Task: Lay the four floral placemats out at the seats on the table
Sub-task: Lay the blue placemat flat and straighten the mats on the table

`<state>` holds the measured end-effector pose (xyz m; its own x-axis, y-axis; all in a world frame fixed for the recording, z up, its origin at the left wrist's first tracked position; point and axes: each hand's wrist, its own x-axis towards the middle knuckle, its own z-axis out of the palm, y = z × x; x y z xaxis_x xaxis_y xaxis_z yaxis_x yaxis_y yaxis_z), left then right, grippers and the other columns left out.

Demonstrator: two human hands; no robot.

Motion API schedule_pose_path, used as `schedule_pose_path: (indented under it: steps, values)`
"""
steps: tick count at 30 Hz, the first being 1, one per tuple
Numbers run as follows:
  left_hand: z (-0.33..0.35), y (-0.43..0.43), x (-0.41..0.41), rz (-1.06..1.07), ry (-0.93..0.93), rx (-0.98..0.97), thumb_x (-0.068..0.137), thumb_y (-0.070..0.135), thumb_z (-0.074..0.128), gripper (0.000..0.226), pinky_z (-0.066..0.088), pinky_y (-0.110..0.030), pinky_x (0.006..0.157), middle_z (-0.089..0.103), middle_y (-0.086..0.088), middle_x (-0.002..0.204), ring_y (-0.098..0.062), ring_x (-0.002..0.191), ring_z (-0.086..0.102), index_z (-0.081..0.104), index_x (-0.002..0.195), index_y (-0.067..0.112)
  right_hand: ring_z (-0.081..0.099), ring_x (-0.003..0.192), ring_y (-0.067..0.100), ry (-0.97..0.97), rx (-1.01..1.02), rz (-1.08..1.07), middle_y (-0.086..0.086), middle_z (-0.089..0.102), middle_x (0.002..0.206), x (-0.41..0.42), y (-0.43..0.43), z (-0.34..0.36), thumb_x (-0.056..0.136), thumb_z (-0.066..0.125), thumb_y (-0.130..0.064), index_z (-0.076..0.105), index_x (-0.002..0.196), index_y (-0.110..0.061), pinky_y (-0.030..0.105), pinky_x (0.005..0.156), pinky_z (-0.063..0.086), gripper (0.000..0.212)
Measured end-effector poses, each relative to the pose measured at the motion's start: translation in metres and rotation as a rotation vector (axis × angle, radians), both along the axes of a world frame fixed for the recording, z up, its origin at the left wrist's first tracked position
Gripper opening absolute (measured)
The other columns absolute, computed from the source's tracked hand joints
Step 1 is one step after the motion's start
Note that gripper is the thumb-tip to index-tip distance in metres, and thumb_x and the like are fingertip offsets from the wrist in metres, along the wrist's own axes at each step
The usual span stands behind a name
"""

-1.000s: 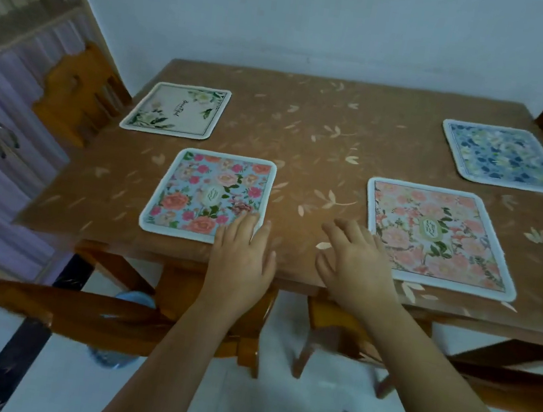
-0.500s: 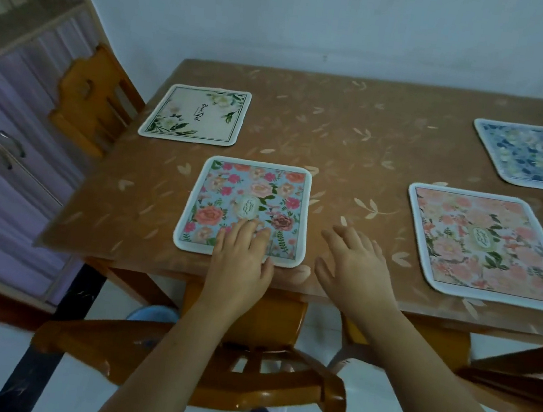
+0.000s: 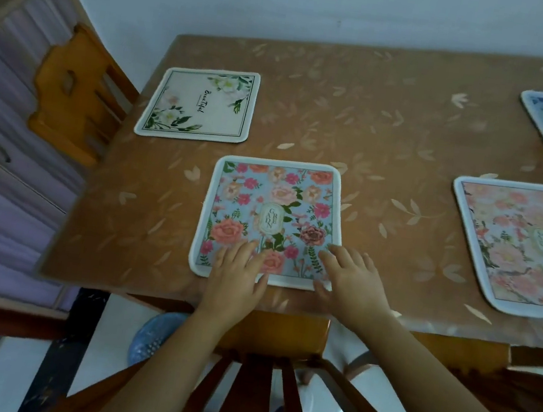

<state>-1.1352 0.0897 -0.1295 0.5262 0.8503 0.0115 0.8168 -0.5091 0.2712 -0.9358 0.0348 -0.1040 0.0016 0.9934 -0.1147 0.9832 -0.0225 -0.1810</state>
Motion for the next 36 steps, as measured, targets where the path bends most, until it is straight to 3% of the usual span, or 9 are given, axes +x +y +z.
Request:
schedule_pose_path:
  steps: [9,13,18,20,22,24,26,31,36]
  values:
    - [-0.053,0.02,-0.019,-0.135,0.089,-0.094,0.092,0.047,0.039,0.054,-0.006,-0.037,0.111,0.022,-0.001,0.151,-0.016,0.14,0.005,0.032,0.139,0.022,0.038,0.129,0.026,0.029,-0.08,0.076,0.009,0.046,0.136,-0.031,0.01,-0.054,0.082,0.058,-0.039,0.044,0.13,-0.013,0.044,0.104,0.032,0.056]
    - [-0.066,0.027,-0.024,-0.148,0.08,-0.077,0.088,0.052,0.043,0.057,-0.013,-0.033,0.107,0.02,0.001,0.152,-0.015,0.14,0.003,0.034,0.138,0.025,0.061,0.105,0.034,0.048,0.045,0.039,0.012,0.066,0.11,-0.036,0.017,-0.062,0.057,0.083,-0.036,0.065,0.103,-0.009,0.048,0.079,0.054,0.056]
    - [-0.073,0.034,-0.02,-0.166,0.031,-0.062,0.086,0.055,0.045,0.061,-0.006,-0.036,0.11,0.022,-0.001,0.151,-0.019,0.14,0.009,0.036,0.137,0.022,0.037,0.129,0.033,0.104,0.013,0.039,0.013,0.048,0.134,-0.032,0.029,-0.073,0.079,0.063,-0.044,0.049,0.127,-0.011,0.054,0.105,0.033,0.06]
    - [-0.074,0.036,-0.019,-0.169,0.018,-0.055,0.087,0.053,0.046,0.059,-0.004,-0.036,0.11,0.025,-0.002,0.15,-0.02,0.14,0.013,0.039,0.136,0.021,0.048,0.12,0.037,0.088,0.064,0.078,0.016,0.057,0.124,-0.03,0.03,-0.074,0.072,0.071,-0.043,0.057,0.118,-0.008,0.058,0.095,0.043,0.059]
    - [-0.072,0.038,-0.018,-0.173,-0.015,-0.044,0.083,0.049,0.056,0.055,0.011,-0.044,0.11,0.038,-0.006,0.144,-0.025,0.136,0.027,0.05,0.129,0.018,0.056,0.11,0.039,0.092,0.143,0.093,0.018,0.063,0.115,-0.028,0.029,-0.076,0.067,0.076,-0.041,0.063,0.109,-0.006,0.059,0.085,0.048,0.056]
    - [-0.07,0.038,-0.017,-0.182,-0.052,-0.004,0.075,0.042,0.068,0.05,0.027,-0.055,0.101,0.053,-0.01,0.131,-0.031,0.125,0.044,0.061,0.116,0.014,0.057,0.109,0.039,0.103,0.199,0.097,0.017,0.064,0.114,-0.027,0.028,-0.08,0.068,0.076,-0.04,0.065,0.106,-0.006,0.059,0.084,0.049,0.052]
    - [-0.071,0.037,-0.017,-0.169,-0.095,0.023,0.073,0.039,0.07,0.046,0.03,-0.059,0.097,0.058,-0.011,0.126,-0.033,0.12,0.049,0.065,0.11,0.013,0.057,0.11,0.039,0.129,0.221,0.091,0.017,0.064,0.114,-0.026,0.027,-0.083,0.07,0.074,-0.039,0.066,0.103,-0.006,0.059,0.085,0.049,0.047]
    - [-0.072,0.031,-0.016,-0.096,-0.199,-0.044,0.085,0.045,0.044,0.045,0.02,-0.04,0.108,0.057,-0.008,0.128,-0.028,0.124,0.044,0.066,0.11,0.014,0.061,0.103,0.035,0.214,0.316,0.111,0.016,0.068,0.104,-0.023,0.026,-0.081,0.066,0.08,-0.03,0.07,0.093,-0.005,0.054,0.082,0.052,0.038]
    - [-0.071,0.027,-0.012,-0.046,-0.215,-0.043,0.092,0.052,0.024,0.06,0.018,-0.039,0.103,0.061,-0.009,0.123,-0.029,0.121,0.048,0.067,0.106,0.013,0.065,0.093,0.032,0.297,0.363,0.159,0.017,0.069,0.094,-0.018,0.022,-0.077,0.066,0.081,-0.019,0.07,0.086,-0.002,0.046,0.078,0.056,0.029]
